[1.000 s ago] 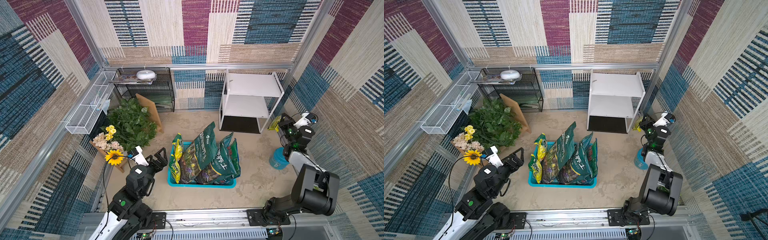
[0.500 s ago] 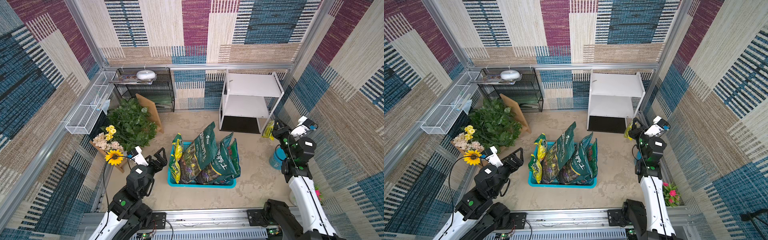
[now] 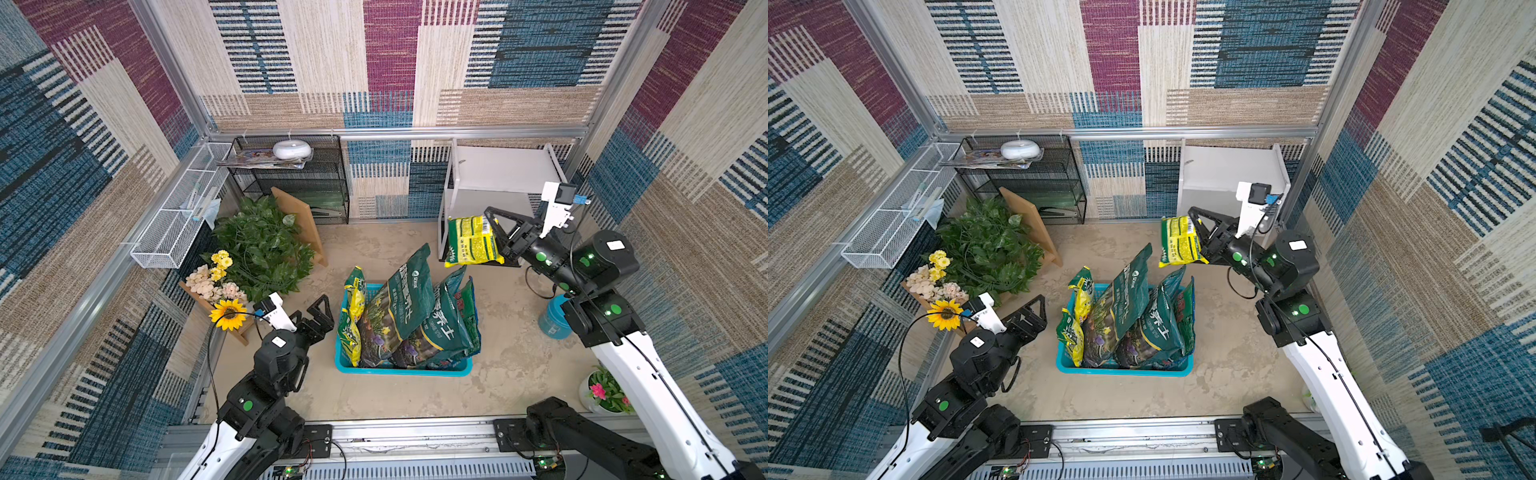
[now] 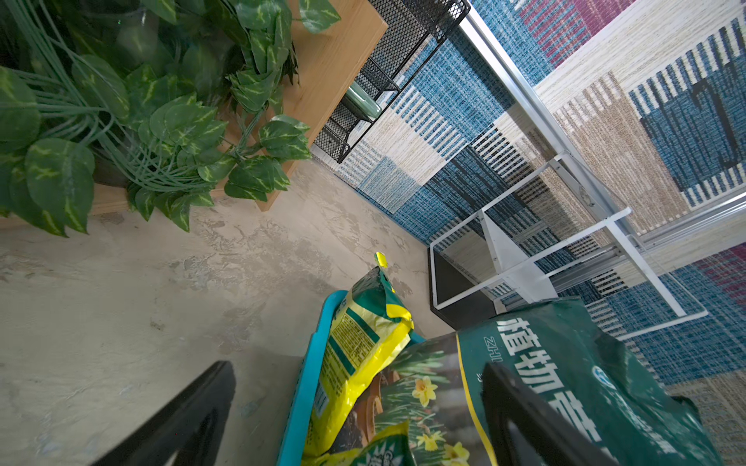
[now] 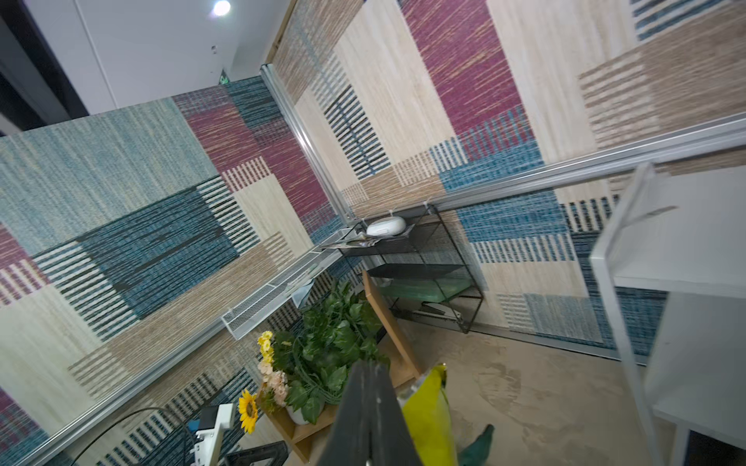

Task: Take down the fertilizer bag from the shelf
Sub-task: Place the fertilizer bag in the storage box.

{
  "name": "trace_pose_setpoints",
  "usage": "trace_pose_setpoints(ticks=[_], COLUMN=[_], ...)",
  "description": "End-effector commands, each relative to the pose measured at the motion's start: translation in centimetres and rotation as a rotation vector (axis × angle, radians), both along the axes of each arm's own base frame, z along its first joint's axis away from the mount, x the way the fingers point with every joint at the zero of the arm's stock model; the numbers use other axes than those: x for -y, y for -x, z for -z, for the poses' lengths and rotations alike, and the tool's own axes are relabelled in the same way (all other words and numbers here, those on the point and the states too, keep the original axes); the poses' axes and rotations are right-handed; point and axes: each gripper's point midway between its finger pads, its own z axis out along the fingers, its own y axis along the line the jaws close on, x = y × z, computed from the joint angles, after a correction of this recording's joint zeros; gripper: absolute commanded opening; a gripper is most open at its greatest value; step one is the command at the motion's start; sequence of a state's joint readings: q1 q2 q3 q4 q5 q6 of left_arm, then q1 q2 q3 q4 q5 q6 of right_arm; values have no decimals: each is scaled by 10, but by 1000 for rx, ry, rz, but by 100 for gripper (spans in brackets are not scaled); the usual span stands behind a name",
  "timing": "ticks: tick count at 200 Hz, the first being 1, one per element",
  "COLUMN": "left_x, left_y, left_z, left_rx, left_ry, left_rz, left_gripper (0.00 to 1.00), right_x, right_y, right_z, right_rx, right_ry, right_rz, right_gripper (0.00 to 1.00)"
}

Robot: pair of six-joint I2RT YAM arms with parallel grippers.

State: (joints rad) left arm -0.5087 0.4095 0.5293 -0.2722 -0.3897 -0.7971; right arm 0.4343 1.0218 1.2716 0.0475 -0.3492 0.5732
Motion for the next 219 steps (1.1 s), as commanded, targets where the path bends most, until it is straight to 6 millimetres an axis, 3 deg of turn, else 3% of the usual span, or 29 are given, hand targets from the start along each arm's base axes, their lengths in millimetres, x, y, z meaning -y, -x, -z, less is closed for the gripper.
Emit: trace_pose_setpoints(ticks=[1, 22, 45, 99, 133, 163, 219], left_x=[-4, -7, -15, -27, -26, -27, -28], left_y=[0, 4, 9, 19, 19, 20, 20], left_z=[-5, -7, -9, -15, -15, -15, -16], left_rx=[19, 30, 44, 92, 88, 88, 88], left_ry=[-6, -1, 5, 37, 37, 35, 35], left_rz=[-15, -24, -52, -88, -86, -88, -92], left_gripper=[99, 99, 99, 99, 99, 99, 99], right_x=[-36, -85, -131, -182, -201, -202, -208], right_y=[-1, 4, -2, -13, -14, -24, -26], right_z=[0, 7, 34, 102, 141, 182, 235], right_rx=[14, 20, -22, -156, -273, -385, -464], right_ry=[69, 124, 168, 188, 195, 206, 285], right_rz=[-25, -87, -123, -16, 71, 172, 241], right_gripper=[0, 0, 0, 0, 0, 0, 0])
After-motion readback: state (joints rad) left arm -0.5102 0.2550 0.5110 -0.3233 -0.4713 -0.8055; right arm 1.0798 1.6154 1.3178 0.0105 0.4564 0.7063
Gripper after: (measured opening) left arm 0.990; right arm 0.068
